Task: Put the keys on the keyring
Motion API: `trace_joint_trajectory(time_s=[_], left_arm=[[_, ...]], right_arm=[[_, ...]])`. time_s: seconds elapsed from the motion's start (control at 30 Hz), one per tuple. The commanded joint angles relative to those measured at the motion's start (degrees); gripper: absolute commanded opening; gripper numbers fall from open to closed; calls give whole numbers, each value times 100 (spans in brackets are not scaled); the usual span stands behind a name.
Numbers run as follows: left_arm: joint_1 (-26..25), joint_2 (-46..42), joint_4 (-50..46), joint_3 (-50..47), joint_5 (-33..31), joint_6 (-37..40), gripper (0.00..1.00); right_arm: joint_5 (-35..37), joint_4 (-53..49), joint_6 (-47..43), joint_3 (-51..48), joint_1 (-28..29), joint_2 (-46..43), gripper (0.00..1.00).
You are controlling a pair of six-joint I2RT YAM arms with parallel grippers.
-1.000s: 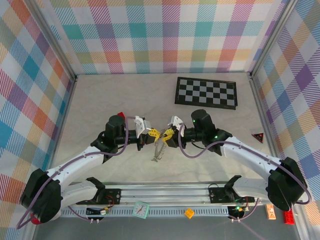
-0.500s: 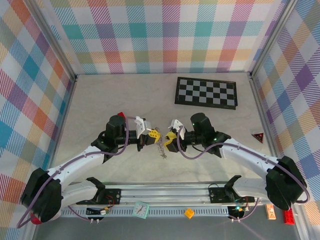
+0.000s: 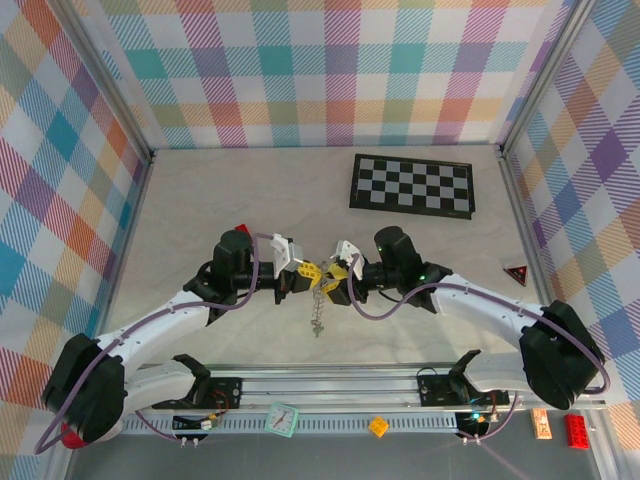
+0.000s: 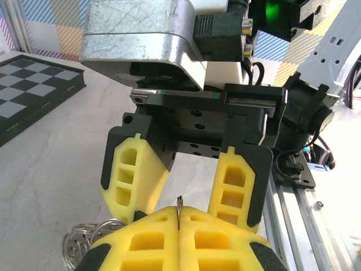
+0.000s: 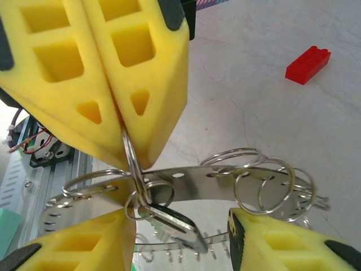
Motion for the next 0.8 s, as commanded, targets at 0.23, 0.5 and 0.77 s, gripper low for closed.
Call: trace_joint_trajectory(time_s=[0.23, 0.5, 0.77], left_arm=[[-54, 45, 192, 260, 166, 15, 0], [-54, 77, 152, 278, 103, 80, 0], [-54, 46, -538, 414, -26, 620, 0]], right_arm=[[-244, 106, -176, 61, 47, 67, 30], [-236, -75, -176, 142, 45, 101, 10], [2, -446, -305, 333, 46, -77, 0]])
